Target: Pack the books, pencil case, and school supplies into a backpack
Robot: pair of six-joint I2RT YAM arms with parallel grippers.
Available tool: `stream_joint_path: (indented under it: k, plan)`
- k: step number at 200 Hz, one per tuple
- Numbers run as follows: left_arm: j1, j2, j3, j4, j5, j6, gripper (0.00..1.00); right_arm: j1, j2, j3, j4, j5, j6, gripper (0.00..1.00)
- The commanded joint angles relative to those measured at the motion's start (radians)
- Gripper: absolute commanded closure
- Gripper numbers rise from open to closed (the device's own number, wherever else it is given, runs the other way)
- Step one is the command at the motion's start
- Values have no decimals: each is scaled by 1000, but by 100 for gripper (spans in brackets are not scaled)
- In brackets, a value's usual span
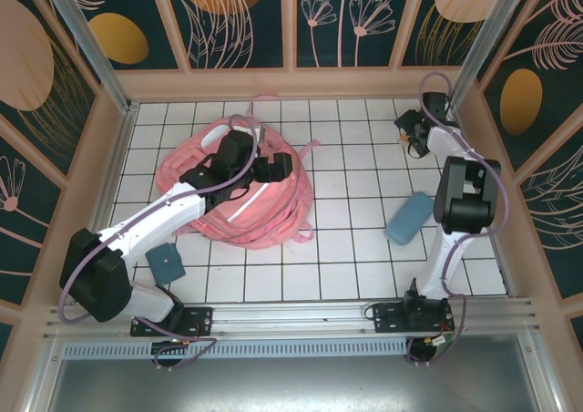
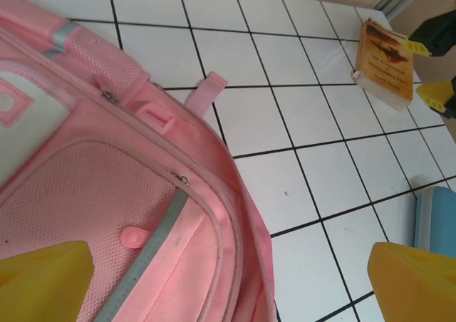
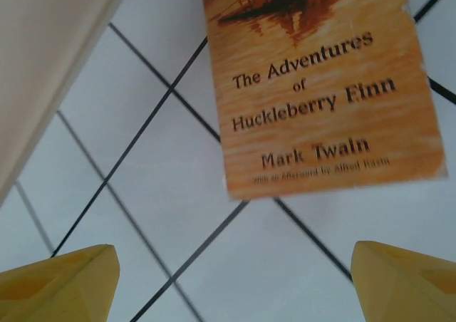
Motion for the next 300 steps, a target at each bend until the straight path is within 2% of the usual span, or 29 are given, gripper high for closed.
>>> stream_joint_path:
  k: [1,45,78,129,166,203,228,258,280,300]
  plan:
    - [4,20,30,24,-14,-36,2,-10,79,132,-97,24,-61,15]
    - [4,47,27,24,-20,-58,2,-18,240,326,-160,-24,-109,16]
    - [4,58,24,22,-27,-72,1,-27,333,449,-219,-13,-114,16]
    - [4,84,33,29,-18,-88,2,-19,359,415,-269,-96,-133,16]
    - [4,106,53,29,-10,-95,2,31,255,200,-207,-185,-156,16]
    - [4,129,69,33,8,-98,1,158,84,-64,-146,-211,-184,16]
    - [4,144,79,42,20,-103,2,252,-50,-274,-76,-228,-130,16]
    - [4,162,84,40,1,-147,1,396,-224,-548,36,-194,23,19]
    - [4,173,89,49,8,-158,2,476,-282,-630,31,-168,75,23]
    - [4,185,97,56,28,-159,2,501,-351,-636,10,-181,75,27]
